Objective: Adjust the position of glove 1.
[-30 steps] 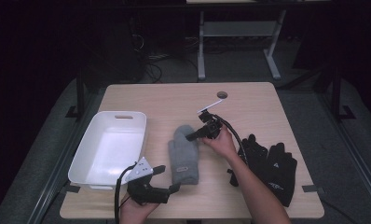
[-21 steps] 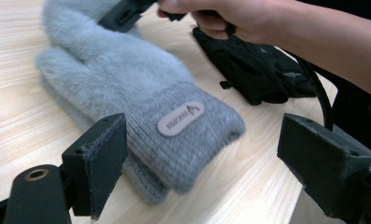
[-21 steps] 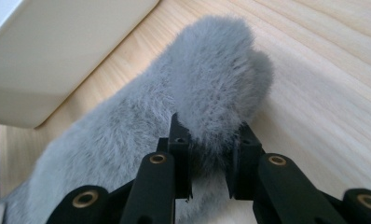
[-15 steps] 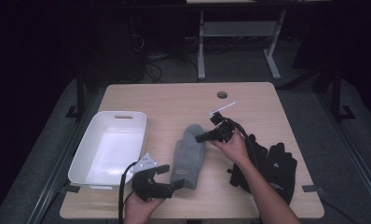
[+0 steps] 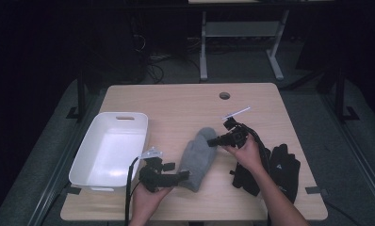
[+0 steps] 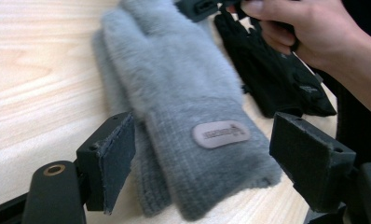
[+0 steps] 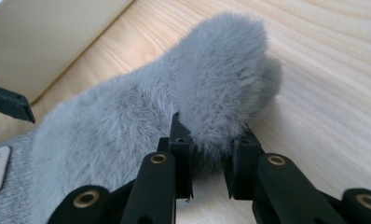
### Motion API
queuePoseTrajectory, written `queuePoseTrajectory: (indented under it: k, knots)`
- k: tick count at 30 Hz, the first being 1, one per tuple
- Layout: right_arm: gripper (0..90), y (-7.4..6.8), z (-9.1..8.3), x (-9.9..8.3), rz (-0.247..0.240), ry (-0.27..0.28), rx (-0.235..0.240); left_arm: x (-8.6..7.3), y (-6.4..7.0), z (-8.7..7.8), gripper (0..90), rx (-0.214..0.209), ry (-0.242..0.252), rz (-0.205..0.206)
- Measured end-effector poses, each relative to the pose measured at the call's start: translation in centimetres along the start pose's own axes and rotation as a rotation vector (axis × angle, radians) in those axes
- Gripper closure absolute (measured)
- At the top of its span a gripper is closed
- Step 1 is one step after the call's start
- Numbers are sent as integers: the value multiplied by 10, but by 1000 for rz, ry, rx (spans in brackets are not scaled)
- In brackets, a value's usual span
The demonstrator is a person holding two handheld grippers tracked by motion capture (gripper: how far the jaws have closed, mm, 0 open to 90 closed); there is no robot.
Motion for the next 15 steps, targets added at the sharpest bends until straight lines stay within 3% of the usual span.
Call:
queuePoseTrajectory:
  k: [5, 9, 15]
  knots:
    - [753, 2, -1, -2, 4, 1, -5, -6, -8, 10, 189, -23, -32, -95]
    - [754, 3, 0, -4, 5, 2, -10, -11, -9, 17, 178, -28, -70, -106]
    - [755, 6, 0, -8, 13, 4, -12, -12, -11, 25, 188, -97, -121, -148]
Point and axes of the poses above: each handheld gripper's, and its own axes: z roughly forward along the jaws, x roughly out of its top, y roughly to its right, the point moved 5 cm from there along z, roughly forward along the jaws, and after that the axes turned 4 degrees about -x, right-handed, at the moved point
